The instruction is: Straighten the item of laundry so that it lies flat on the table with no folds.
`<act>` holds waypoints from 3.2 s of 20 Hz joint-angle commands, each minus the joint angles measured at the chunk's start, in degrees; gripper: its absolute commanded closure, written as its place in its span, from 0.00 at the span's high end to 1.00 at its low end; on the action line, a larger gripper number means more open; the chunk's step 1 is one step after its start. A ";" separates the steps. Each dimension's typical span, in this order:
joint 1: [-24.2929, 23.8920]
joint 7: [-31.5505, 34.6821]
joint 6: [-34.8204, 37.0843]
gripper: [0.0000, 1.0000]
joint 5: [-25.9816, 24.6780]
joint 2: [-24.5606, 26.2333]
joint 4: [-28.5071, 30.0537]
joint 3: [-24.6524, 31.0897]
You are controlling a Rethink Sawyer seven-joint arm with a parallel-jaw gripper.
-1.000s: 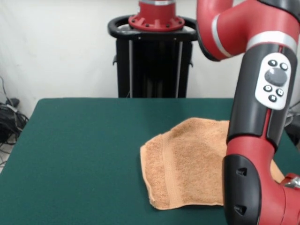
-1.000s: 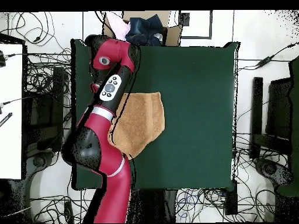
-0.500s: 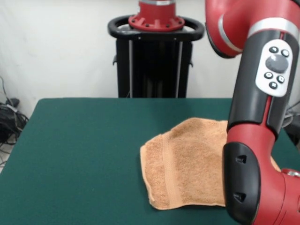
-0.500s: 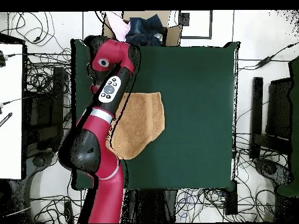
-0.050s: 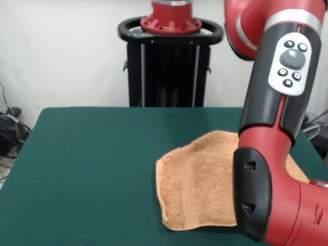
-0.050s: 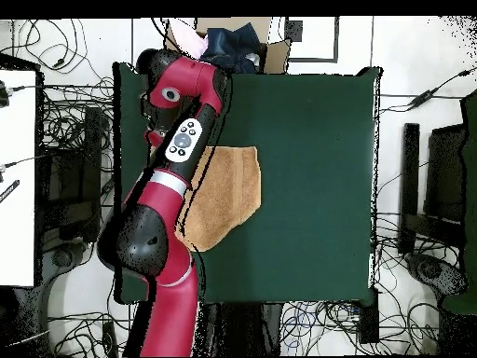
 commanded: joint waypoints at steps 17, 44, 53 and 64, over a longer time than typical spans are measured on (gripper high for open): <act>0.18 4.11 -6.71 0.00 4.50 -2.22 -8.22 6.16; -2.28 3.51 -7.25 1.00 5.58 -2.07 -11.14 0.08; 1.81 1.72 -11.05 1.00 -1.92 -1.37 -6.16 6.71; 20.88 -18.22 -15.43 1.00 -24.53 -10.44 23.37 35.77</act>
